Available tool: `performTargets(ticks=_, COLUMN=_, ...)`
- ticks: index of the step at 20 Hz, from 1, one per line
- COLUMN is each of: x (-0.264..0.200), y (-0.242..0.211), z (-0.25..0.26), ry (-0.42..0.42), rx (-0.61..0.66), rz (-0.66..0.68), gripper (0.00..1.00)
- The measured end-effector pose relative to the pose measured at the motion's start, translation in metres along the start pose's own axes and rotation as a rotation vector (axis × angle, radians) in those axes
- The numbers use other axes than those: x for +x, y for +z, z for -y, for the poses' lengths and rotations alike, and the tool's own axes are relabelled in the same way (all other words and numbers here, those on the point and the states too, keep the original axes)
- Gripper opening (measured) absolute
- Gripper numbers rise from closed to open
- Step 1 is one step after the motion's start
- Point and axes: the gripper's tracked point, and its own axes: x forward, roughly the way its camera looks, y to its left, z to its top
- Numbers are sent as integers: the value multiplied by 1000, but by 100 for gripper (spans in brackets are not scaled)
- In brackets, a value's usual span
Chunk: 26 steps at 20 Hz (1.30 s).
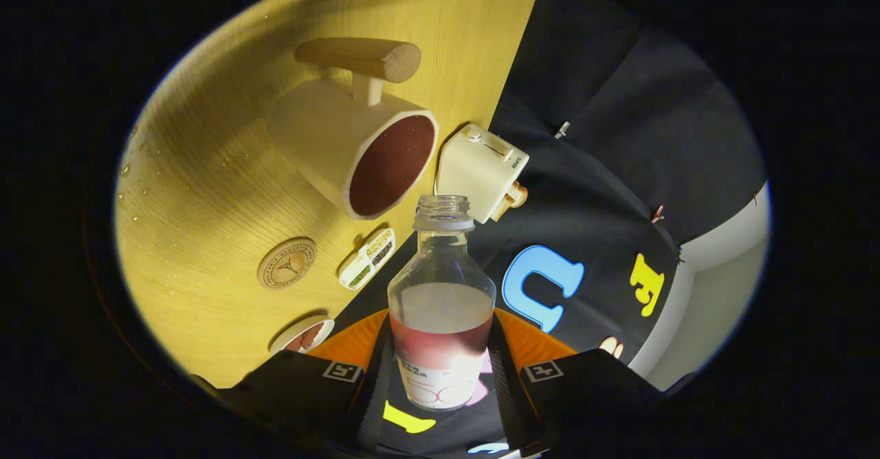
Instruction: Take the bottle from table, then pour the juice into the cup, finally place the bottle on the coaster
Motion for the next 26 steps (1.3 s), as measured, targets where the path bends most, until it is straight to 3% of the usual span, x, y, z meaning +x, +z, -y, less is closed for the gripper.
performTargets(ticks=8, x=-14, y=-11, z=-19, ry=40, rx=530, rz=-89, gripper=70)
performTargets(ticks=16, x=-29, y=20, z=-30, ry=40, rx=1141, rz=-13, gripper=71)
performTargets(ticks=21, x=-24, y=15, z=-35, ry=68, rx=1485, rz=-41, gripper=71)
performTargets(ticks=26, x=-5, y=10, z=-16, ry=80, rx=1887, rz=28, gripper=71)
